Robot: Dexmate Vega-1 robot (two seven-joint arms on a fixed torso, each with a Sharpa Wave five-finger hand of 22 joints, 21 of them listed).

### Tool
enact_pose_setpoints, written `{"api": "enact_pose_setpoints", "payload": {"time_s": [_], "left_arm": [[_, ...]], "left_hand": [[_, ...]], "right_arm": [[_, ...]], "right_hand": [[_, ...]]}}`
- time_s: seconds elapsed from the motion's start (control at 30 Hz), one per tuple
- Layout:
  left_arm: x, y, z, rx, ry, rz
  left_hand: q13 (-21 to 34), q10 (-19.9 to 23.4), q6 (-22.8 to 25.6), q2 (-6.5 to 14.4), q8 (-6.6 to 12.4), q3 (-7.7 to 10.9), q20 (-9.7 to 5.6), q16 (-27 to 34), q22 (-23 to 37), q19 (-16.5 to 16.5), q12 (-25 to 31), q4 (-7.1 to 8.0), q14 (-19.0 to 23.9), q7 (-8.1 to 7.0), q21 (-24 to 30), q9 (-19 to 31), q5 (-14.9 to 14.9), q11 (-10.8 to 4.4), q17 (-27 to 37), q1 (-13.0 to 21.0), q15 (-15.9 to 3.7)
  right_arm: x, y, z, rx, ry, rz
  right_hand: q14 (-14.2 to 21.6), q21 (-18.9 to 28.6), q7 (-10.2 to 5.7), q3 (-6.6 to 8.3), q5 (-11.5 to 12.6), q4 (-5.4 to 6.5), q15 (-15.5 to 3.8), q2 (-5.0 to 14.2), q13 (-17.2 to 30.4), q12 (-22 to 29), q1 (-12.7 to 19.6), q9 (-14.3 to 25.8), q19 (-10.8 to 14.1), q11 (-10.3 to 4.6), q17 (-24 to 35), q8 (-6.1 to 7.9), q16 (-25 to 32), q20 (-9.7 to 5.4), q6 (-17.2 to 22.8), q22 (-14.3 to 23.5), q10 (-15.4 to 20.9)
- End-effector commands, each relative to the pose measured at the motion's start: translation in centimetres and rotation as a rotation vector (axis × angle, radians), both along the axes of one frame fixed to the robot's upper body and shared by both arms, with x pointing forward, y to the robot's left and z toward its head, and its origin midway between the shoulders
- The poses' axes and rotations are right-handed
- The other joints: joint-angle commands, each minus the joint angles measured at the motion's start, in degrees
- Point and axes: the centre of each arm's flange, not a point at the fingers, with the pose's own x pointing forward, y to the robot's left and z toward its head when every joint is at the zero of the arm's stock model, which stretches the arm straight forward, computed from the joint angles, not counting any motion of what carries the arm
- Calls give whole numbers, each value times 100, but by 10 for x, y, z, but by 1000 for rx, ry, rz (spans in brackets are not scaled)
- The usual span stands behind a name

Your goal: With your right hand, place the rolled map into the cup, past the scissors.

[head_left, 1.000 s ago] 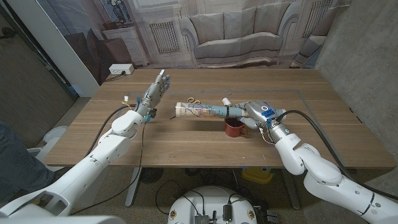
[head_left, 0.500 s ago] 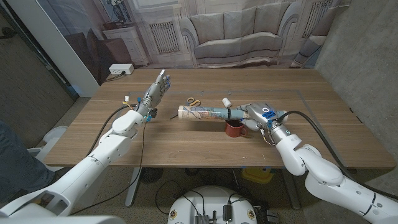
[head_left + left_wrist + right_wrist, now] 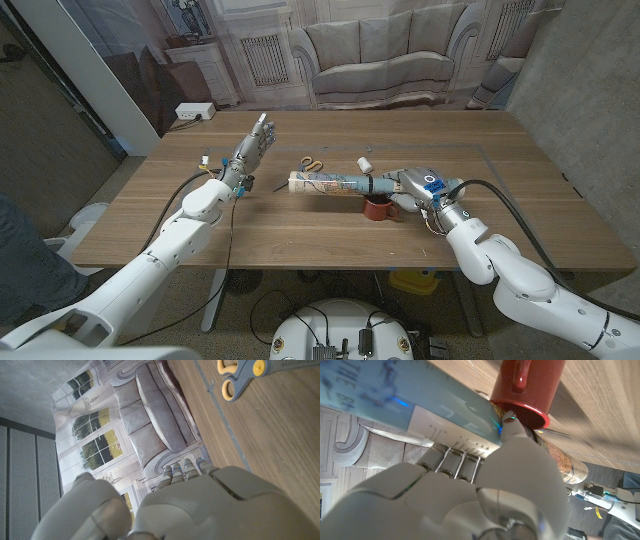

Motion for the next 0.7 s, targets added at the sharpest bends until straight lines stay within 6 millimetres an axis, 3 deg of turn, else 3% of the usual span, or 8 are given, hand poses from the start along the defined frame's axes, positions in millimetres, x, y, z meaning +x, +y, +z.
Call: {"api": "enact_pose_setpoints", "payload": {"time_s": [0.03,0.7], "left_arm": [[-2,-2,-2,-5,-3,-5],[-1,0,-6,-11,-4,-13]], "left_hand": [[18,-35,3,8,12,-41,31,15,20,-17,23,17,-26,9,48,32,-7,-12,23,33,-14],[19,-42,8,20,14,-67,33,15,20,-19,20,17,-26,4,48,32,-6,-8,23,43,-16]], "right_arm": [[-5,2,-2,-10,2,-1],[-8,9,-1,-29,10,-13]], "right_hand": [[-40,-3,-1,7,34,-15,-704,-44,6,-17,-40,22,-47,-5,15,26,-27,-768,-59,3,-36],[-345,-78,42,-156,66,59,-595,-257,14,-62,-328,10,-227,80,11,-15,-63,-682,-385,-21,-376]]}}
